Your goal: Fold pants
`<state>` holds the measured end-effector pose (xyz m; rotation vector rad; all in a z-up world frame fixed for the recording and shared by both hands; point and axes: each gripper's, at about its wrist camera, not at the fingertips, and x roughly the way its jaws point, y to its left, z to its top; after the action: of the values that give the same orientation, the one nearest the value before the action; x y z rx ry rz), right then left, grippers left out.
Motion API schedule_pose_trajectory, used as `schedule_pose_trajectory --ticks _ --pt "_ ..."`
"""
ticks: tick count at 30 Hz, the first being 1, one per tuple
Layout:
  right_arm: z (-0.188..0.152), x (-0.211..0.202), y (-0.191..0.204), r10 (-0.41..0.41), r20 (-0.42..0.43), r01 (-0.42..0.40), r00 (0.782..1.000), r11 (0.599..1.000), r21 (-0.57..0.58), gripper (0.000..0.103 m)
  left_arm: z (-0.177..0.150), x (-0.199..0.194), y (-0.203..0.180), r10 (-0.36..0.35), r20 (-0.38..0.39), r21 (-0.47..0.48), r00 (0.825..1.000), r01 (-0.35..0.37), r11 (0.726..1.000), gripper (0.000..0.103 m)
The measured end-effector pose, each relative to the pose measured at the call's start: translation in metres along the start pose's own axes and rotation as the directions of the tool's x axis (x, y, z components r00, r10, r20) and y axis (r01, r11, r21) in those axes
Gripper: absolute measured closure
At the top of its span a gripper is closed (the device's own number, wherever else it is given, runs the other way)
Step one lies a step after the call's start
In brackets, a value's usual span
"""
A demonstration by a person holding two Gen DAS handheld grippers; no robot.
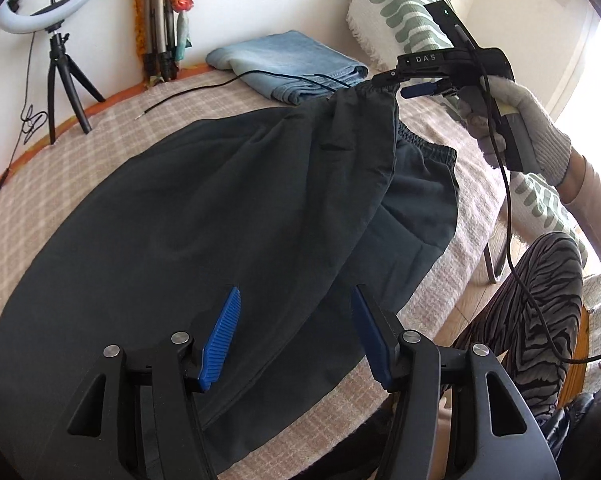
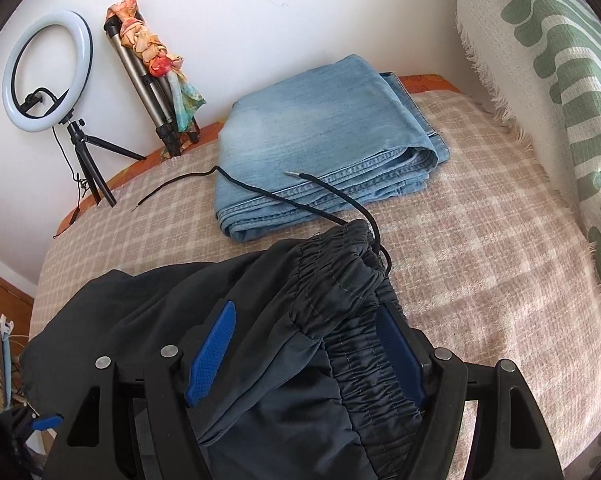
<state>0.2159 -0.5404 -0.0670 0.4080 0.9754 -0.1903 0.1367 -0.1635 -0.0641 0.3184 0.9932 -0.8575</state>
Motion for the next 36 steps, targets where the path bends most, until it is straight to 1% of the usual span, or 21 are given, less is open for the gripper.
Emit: schedule_pose_trajectory --ticks 2,4,7,10,14,16,17,18,19,21,24,26,27,30,34,36 --pt "0.002 0.005 -0.004 0.007 -0.008 -0.007 1.0 1.0 0.021 0.028 -0.004 0.01 -0.004 0.011 -0.004 0.011 1.0 -0.011 1.0 0.046" --pt "0.003 0.01 -0.008 0.016 -0.016 -0.015 1.0 0.999 0.039 0.028 -0.007 0.018 -0.008 0.04 0.004 0.028 0.999 -0.04 0.999 0.046" --pt "0.004 0.013 -0.01 0.012 -0.021 -0.011 1.0 0.999 0.047 0.028 -0.01 0.028 -0.011 0.057 0.006 0.039 0.998 -0.058 0.998 0.046" --pt "0.005 0.015 -0.011 0.01 -0.025 -0.009 1.0 0.998 0.054 0.029 -0.014 0.039 -0.016 0.108 0.007 0.099 0.994 -0.108 0.989 0.046" --pt "0.009 0.019 -0.011 0.003 -0.036 -0.001 0.999 0.999 0.052 0.037 -0.017 0.049 -0.018 0.161 0.016 0.152 0.987 -0.162 0.975 0.046" --pt "0.01 0.022 -0.011 -0.001 -0.051 0.004 0.999 0.999 0.047 0.044 -0.015 0.053 -0.017 0.172 0.016 0.17 0.985 -0.172 0.97 0.046" --pt "0.01 0.024 -0.012 -0.002 -0.06 0.005 0.998 0.999 0.05 0.049 -0.015 0.053 -0.015 0.173 0.02 0.172 0.985 -0.174 0.97 0.046" --pt "0.01 0.026 -0.014 0.001 -0.066 0.003 0.998 0.998 0.057 0.057 -0.014 0.054 -0.013 0.162 0.024 0.164 0.987 -0.164 0.973 0.052" --pt "0.01 0.027 -0.016 0.009 -0.068 -0.005 0.998 0.998 0.066 0.061 -0.013 0.055 -0.009 0.151 0.024 0.152 0.988 -0.153 0.977 0.058" --pt "0.009 0.026 -0.019 0.02 -0.065 -0.014 0.998 0.996 0.084 0.065 -0.01 0.055 -0.003 0.141 0.023 0.127 0.99 -0.143 0.981 0.085" --pt "0.004 0.023 -0.023 0.041 -0.055 -0.035 0.998 0.994 0.1 0.07 -0.008 0.054 0.003 0.132 0.039 0.103 0.99 -0.136 0.985 0.097" --pt "-0.001 0.019 -0.027 0.055 -0.043 -0.049 0.998 0.992 0.117 0.073 -0.006 0.051 0.005 0.13 0.053 0.089 0.99 -0.135 0.987 0.099" --pt "-0.004 0.017 -0.029 0.068 -0.037 -0.062 0.997 0.989 0.133 0.077 -0.005 0.049 0.006 0.131 0.062 0.084 0.989 -0.136 0.987 0.099" --pt "-0.012 0.007 -0.038 0.101 -0.01 -0.097 0.995 0.978 0.183 0.082 -0.005 0.04 0.006 0.13 0.09 0.08 0.987 -0.137 0.987 0.1" --pt "-0.023 -0.012 -0.044 0.125 0.018 -0.126 0.992 0.97 0.209 0.085 -0.007 0.023 0.01 0.136 0.137 0.056 0.981 -0.145 0.988 0.1" --pt "-0.03 -0.022 -0.045 0.142 0.026 -0.144 0.99 0.966 0.216 0.086 -0.008 0.013 0.014 0.127 0.16 0.035 0.979 -0.134 0.99 0.1"
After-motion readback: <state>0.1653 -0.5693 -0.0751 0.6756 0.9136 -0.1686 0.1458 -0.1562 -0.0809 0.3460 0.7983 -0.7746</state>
